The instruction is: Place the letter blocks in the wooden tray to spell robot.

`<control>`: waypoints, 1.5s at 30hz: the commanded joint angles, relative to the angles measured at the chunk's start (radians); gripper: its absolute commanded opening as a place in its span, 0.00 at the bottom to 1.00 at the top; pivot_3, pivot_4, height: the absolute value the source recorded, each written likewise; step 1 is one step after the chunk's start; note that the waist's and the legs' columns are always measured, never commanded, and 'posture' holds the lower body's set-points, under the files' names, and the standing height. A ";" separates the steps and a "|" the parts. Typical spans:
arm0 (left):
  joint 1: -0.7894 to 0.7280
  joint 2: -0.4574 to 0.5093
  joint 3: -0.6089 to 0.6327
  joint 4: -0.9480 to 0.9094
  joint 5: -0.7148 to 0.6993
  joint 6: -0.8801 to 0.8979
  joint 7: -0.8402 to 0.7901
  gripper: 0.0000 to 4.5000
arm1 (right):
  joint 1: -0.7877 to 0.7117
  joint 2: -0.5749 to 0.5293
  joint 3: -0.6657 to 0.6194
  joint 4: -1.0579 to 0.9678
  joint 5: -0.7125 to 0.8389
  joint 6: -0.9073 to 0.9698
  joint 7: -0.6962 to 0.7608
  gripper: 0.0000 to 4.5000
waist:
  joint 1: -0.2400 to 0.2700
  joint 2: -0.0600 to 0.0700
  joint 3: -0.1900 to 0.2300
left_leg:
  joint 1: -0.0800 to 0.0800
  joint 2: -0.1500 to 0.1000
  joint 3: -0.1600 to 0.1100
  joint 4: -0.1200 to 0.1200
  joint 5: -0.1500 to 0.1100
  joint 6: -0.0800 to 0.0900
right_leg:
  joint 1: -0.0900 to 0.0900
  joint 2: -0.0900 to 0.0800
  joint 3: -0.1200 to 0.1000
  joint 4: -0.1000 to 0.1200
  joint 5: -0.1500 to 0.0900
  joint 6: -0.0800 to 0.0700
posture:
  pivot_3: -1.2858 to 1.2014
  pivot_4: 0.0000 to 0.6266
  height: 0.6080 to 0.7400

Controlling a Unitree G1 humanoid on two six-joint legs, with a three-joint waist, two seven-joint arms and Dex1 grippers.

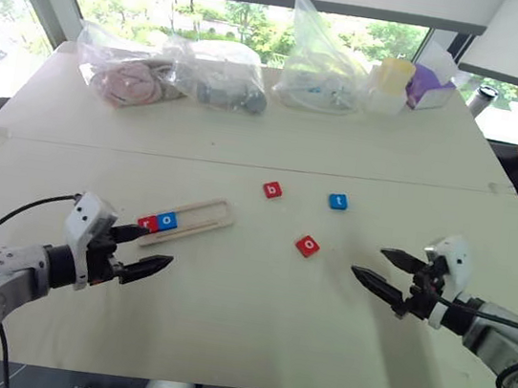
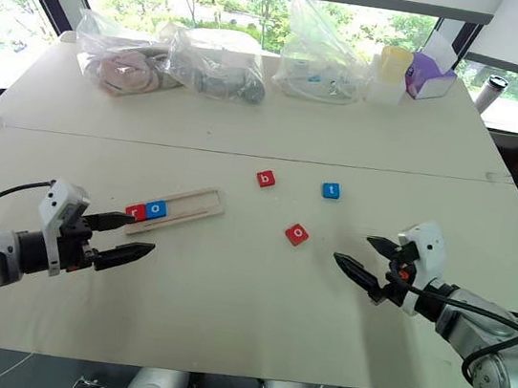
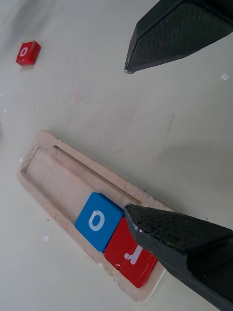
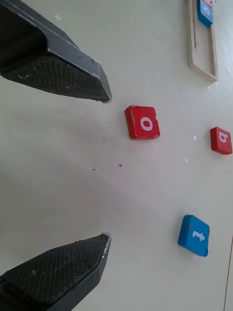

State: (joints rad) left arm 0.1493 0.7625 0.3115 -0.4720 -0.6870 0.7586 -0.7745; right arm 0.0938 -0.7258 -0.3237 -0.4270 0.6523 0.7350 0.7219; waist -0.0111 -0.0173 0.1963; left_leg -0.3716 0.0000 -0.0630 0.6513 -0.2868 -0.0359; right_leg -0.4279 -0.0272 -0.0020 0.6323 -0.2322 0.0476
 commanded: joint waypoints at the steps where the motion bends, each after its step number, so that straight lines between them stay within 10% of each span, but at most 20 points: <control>1: 0.009 0.008 0.025 -0.024 0.001 -0.014 0.004 1.00 | -0.012 -0.006 -0.013 -0.003 0.006 -0.017 0.008 0.98 | 0.000 0.000 0.000 | 0.000 0.000 0.000 0.000 0.000 0.000 | 0.000 0.000 0.000 0.000 0.000 0.000 | 0.52 0.24 1.00; 12: 0.017 0.024 0.034 -0.001 0.073 -0.085 0.001 1.00 | -0.032 0.000 0.031 0.015 -0.032 -0.053 0.017 0.98 | 0.000 0.000 0.000 | 0.000 0.000 0.000 0.000 0.000 0.000 | 0.000 0.000 0.000 0.000 0.001 0.000 | 0.52 0.24 1.00; 23: -0.214 0.281 -0.078 0.355 0.216 -0.334 -0.357 1.00 | -0.232 0.027 0.279 -0.202 0.139 0.144 0.045 0.98 | -0.001 0.000 0.000 | 0.002 0.001 0.001 0.000 0.000 0.000 | 0.000 0.002 0.000 0.002 0.000 0.000 | 0.52 0.24 1.00; 45: -0.485 0.105 -0.363 0.754 0.492 -0.619 -0.440 1.00 | -0.222 0.032 0.442 -0.228 -0.016 0.075 -0.025 0.98 | -0.002 -0.002 -0.001 | 0.000 0.000 0.002 0.002 0.000 0.000 | -0.001 0.000 0.001 0.002 0.004 0.005 | 0.52 0.24 1.00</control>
State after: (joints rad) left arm -0.3291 0.8621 -0.0477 0.2608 -0.2230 0.1607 -1.2239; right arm -0.1268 -0.7024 0.1376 -0.6431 0.6325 0.8276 0.6997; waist -0.0132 -0.0195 0.1951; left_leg -0.3719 0.0001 -0.0616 0.6537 -0.2868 -0.0356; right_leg -0.4290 -0.0270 -0.0007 0.6346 -0.2283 0.0523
